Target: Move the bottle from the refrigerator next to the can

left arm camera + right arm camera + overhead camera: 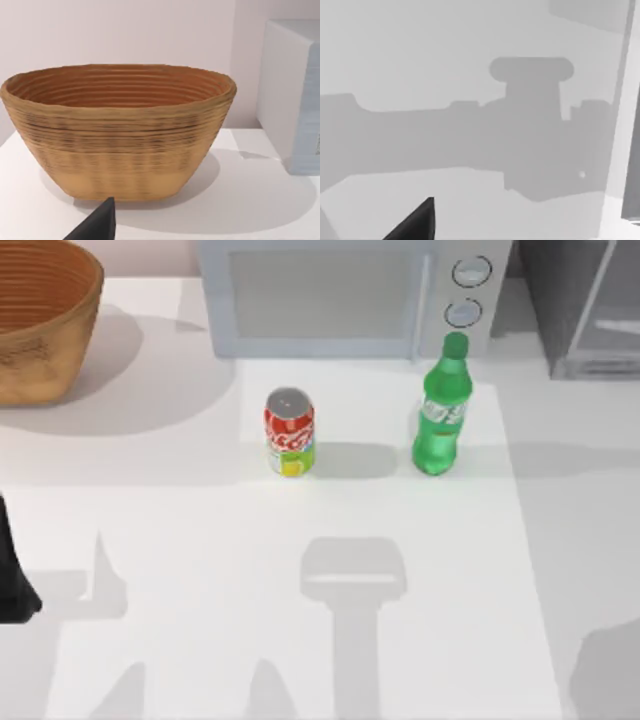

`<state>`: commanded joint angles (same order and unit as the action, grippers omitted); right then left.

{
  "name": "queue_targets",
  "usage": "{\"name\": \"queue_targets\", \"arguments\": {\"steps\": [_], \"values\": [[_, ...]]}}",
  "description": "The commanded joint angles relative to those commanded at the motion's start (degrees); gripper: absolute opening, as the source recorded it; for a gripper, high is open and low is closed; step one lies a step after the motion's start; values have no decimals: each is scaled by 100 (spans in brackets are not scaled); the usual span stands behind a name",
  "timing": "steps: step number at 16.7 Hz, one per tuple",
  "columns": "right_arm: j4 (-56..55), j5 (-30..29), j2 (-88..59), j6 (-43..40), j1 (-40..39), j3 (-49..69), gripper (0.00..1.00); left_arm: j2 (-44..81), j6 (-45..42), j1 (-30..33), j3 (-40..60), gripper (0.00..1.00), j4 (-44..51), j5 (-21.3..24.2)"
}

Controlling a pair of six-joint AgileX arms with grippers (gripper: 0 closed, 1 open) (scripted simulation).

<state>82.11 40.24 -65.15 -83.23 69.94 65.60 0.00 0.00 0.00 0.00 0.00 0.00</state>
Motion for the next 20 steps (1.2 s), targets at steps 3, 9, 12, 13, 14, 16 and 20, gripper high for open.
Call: {"name": "queue_targets", "arguments": {"steps": [3, 9, 12, 13, 14, 16, 20], "values": [[103, 611, -1745, -1641, 1566, 468, 100, 0, 0, 0, 0, 100, 0, 0], [293, 1325, -3721, -3311, 3241, 1032, 100, 0, 0, 0, 0, 100, 0, 0], [334, 1402, -3922, -3437, 3382, 1100, 100, 0, 0, 0, 0, 100, 0, 0], [334, 1402, -3922, -3437, 3382, 1100, 100, 0, 0, 0, 0, 100, 0, 0], [334, 1402, -3922, -3437, 3382, 1100, 100, 0, 0, 0, 0, 100, 0, 0], [321, 1392, -3909, -3430, 3360, 1082, 100, 0, 0, 0, 0, 100, 0, 0], [2, 1376, -3941, -3058, 3126, 1072, 100, 0, 0, 0, 0, 100, 0, 0]]}}
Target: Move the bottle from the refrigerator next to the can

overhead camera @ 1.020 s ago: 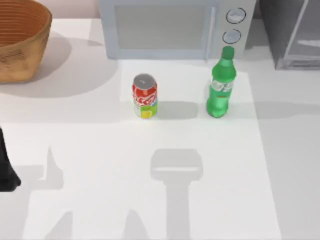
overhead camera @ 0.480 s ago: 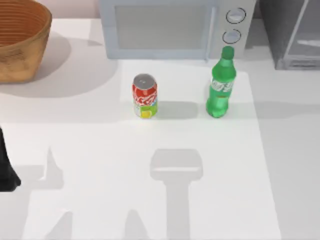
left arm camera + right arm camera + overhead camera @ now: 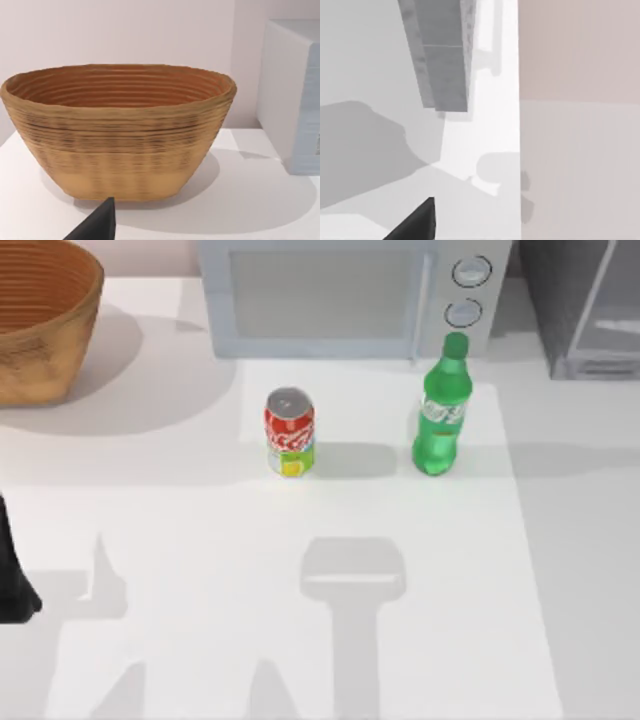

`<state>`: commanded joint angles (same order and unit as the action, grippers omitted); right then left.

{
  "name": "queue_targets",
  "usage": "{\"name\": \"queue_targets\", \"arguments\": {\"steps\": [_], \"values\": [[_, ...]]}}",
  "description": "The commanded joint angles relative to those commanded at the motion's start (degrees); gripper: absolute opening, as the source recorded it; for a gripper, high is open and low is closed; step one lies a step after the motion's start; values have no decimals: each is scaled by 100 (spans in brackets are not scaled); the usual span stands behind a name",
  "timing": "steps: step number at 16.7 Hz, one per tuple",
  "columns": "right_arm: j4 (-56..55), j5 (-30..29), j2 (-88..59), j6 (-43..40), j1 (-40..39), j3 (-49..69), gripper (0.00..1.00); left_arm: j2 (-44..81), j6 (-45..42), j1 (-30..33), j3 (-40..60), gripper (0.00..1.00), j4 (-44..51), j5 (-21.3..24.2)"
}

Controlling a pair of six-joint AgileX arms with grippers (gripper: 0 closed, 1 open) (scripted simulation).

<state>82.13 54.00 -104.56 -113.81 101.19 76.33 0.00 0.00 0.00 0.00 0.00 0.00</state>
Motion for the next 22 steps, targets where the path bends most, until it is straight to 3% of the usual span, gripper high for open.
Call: {"name": "queue_targets", "arguments": {"steps": [4, 15, 18, 22], "values": [[-1097, -150, -52, 1323, -805, -40, 100, 0, 0, 0, 0, 100, 0, 0], [-5522, -886, -85, 6716, -4031, -158, 100, 0, 0, 0, 0, 100, 0, 0], [-6268, -1005, -62, 7486, -4602, -172, 100, 0, 0, 0, 0, 100, 0, 0], [-6486, -1045, -45, 7707, -4788, -179, 100, 0, 0, 0, 0, 100, 0, 0]]}}
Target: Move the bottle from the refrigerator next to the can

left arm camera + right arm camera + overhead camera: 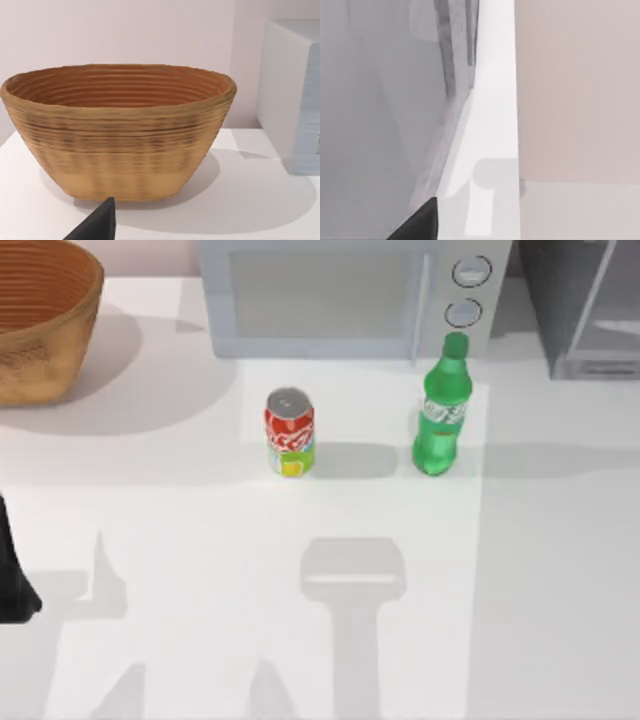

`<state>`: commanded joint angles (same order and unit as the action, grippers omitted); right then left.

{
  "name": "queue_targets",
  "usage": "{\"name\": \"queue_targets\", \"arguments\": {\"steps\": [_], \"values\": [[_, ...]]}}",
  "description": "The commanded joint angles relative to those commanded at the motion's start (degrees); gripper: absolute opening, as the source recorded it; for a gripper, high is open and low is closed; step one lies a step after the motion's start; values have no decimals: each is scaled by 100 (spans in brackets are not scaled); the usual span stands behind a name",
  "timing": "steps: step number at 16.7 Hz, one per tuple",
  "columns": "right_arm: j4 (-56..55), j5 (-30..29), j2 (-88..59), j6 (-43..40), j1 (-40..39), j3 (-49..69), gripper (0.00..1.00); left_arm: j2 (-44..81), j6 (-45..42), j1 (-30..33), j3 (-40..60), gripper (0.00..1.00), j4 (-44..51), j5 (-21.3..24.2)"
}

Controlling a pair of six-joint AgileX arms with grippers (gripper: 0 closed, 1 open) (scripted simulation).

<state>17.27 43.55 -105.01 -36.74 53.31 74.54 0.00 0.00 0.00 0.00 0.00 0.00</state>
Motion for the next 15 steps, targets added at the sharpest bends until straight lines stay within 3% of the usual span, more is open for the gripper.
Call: {"name": "queue_targets", "arguments": {"steps": [4, 7, 15], "values": [[-55, -59, 34, 55, -2, -64, 100, 0, 0, 0, 0, 100, 0, 0], [-290, -521, 129, 501, -550, -246, 100, 0, 0, 0, 0, 100, 0, 0], [-1468, -2936, 787, 2578, -3859, -1235, 100, 0, 0, 0, 0, 100, 0, 0]]}}
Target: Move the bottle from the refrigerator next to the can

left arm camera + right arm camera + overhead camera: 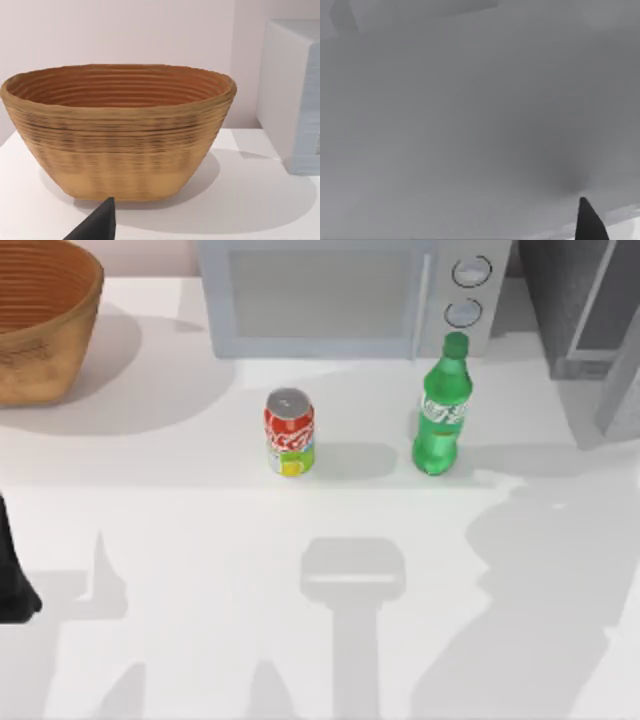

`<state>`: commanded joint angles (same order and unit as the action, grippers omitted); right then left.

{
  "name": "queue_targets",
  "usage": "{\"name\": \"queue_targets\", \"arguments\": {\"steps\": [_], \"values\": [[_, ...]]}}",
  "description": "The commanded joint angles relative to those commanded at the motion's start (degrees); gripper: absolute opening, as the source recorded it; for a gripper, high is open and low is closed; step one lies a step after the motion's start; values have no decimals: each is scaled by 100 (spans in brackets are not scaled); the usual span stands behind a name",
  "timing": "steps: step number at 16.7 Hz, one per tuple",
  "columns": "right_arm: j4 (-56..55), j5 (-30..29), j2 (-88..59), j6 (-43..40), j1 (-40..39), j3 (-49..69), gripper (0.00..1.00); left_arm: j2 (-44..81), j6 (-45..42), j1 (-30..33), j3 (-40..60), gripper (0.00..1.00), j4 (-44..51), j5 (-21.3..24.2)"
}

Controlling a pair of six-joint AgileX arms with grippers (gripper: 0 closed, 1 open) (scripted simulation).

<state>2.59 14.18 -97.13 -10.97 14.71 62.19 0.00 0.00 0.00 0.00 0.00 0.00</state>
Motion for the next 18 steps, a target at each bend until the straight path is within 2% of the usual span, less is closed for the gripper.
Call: {"name": "queue_targets", "arguments": {"steps": [3, 5, 12, 18], "values": [[-399, -817, 281, 682, -934, -355, 100, 0, 0, 0, 0, 100, 0, 0], [-562, -1126, 403, 960, -1249, -502, 100, 0, 0, 0, 0, 100, 0, 0], [-573, -1234, 332, 1002, -1227, -470, 100, 0, 0, 0, 0, 100, 0, 0], [-320, -1245, -760, 1004, -1245, 906, 100, 0, 0, 0, 0, 100, 0, 0]]}}
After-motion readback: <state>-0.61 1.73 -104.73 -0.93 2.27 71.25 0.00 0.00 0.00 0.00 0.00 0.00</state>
